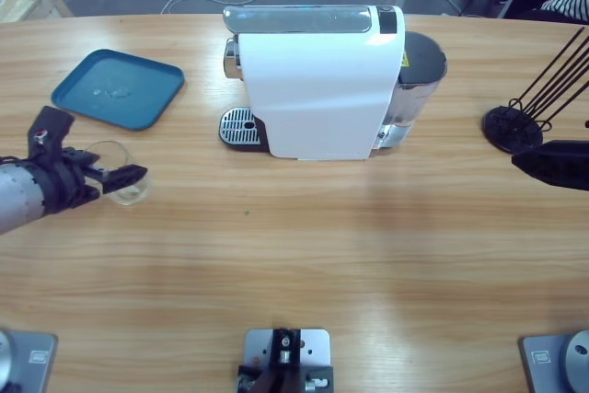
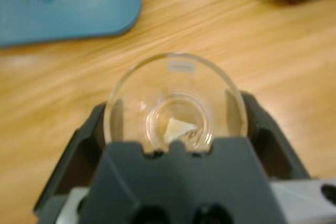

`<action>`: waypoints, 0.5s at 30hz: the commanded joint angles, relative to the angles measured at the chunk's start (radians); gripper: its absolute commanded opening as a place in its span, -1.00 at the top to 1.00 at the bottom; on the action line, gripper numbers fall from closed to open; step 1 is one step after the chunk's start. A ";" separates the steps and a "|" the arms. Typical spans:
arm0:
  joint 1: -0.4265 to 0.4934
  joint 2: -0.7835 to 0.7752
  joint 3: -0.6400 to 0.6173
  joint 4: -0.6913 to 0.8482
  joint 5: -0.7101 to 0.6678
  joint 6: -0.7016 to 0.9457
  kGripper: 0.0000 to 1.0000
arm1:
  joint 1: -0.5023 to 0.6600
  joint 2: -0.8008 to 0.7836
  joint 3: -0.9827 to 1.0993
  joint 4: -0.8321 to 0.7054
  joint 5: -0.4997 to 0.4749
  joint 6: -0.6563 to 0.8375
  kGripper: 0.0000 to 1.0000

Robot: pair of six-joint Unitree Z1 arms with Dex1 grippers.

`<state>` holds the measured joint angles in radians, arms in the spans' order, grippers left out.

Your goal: Pour coffee

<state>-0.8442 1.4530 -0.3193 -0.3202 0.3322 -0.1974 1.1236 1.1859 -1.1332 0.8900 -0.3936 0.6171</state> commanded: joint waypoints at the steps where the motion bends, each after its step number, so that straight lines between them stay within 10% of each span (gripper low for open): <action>1: 0.158 -0.194 -0.038 -0.013 -0.603 0.539 1.00 | 0.010 -0.145 -0.025 0.107 -0.002 -0.064 -1.00; 8: 0.469 0.097 -0.212 -0.012 -0.914 0.813 1.00 | 0.010 -0.240 -0.020 0.219 0.004 -0.062 -1.00; 15: 0.517 0.435 -0.475 0.001 -1.078 0.897 1.00 | 0.010 -0.224 -0.062 0.292 0.004 -0.066 -1.00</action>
<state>-0.3467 1.6154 -0.6175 -0.3236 -0.6317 0.6443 1.1237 0.9709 -1.1656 1.1136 -0.3936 0.5633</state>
